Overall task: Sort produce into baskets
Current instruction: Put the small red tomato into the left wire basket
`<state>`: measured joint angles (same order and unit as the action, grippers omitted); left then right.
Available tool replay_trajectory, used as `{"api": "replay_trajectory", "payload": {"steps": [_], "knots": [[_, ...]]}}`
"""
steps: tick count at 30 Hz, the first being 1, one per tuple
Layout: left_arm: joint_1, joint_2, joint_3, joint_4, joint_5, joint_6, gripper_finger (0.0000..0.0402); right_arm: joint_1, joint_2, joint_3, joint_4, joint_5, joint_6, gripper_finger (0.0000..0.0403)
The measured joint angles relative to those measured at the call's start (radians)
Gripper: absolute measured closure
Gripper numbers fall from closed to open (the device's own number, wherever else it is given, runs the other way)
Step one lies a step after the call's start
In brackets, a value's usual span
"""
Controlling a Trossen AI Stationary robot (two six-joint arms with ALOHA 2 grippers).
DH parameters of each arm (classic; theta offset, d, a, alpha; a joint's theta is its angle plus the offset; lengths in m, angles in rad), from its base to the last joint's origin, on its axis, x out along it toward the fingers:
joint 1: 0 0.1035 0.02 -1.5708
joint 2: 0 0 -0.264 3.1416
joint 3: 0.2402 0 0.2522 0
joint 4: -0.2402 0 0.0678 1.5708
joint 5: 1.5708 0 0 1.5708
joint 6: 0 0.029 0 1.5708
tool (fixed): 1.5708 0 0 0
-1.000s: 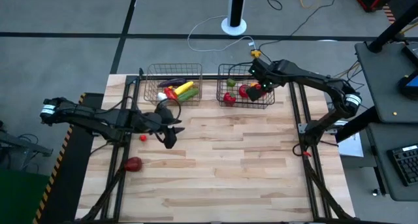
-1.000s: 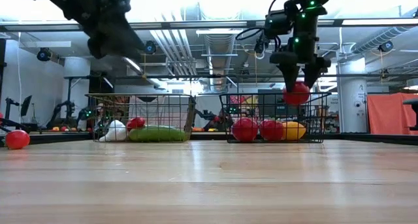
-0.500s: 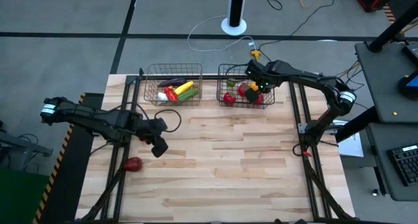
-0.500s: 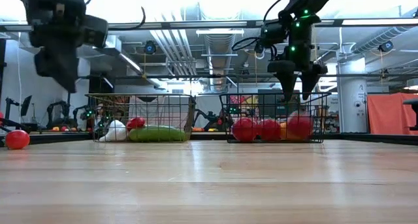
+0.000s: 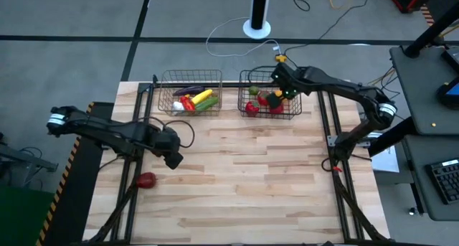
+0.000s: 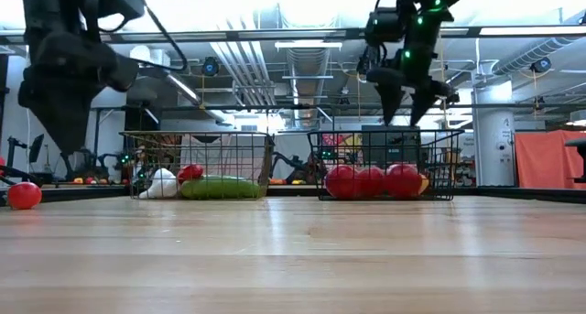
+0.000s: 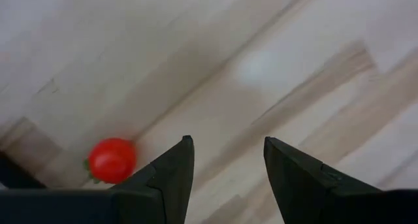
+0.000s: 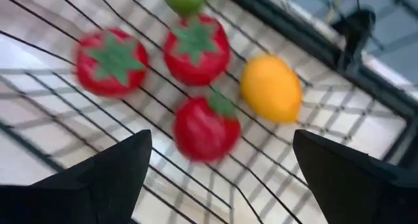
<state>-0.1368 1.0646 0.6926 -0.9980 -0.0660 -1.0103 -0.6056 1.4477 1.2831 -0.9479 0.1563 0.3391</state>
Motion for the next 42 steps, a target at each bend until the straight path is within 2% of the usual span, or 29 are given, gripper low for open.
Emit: {"api": "replay_trajectory", "payload": {"steps": [5, 11, 17, 24, 42], "knots": [[0.000, 0.072, 0.000, -0.037, -0.001, -0.017, 0.0233, 0.044, -0.014, 0.000, 0.073, 0.000, -0.016, 0.0039], [0.000, 0.170, 0.000, -0.178, -0.002, -0.059, 0.0226, 0.080, -0.009, 0.000, 0.076, -0.004, -0.025, 0.0039], [0.001, 0.242, -0.001, -0.153, -0.033, -0.051, 0.0198, 0.099, -0.009, 0.000, 0.083, -0.004, -0.029, 0.0039], [0.003, 0.307, -0.001, -0.154, -0.071, -0.116, 0.0170, 0.100, -0.009, 0.000, 0.088, -0.008, -0.046, 0.0039], [0.059, 0.511, 0.000, -0.154, -0.049, -0.236, 0.0166, 0.152, -0.008, 0.000, 0.090, -0.008, -0.083, 0.0039]]}}
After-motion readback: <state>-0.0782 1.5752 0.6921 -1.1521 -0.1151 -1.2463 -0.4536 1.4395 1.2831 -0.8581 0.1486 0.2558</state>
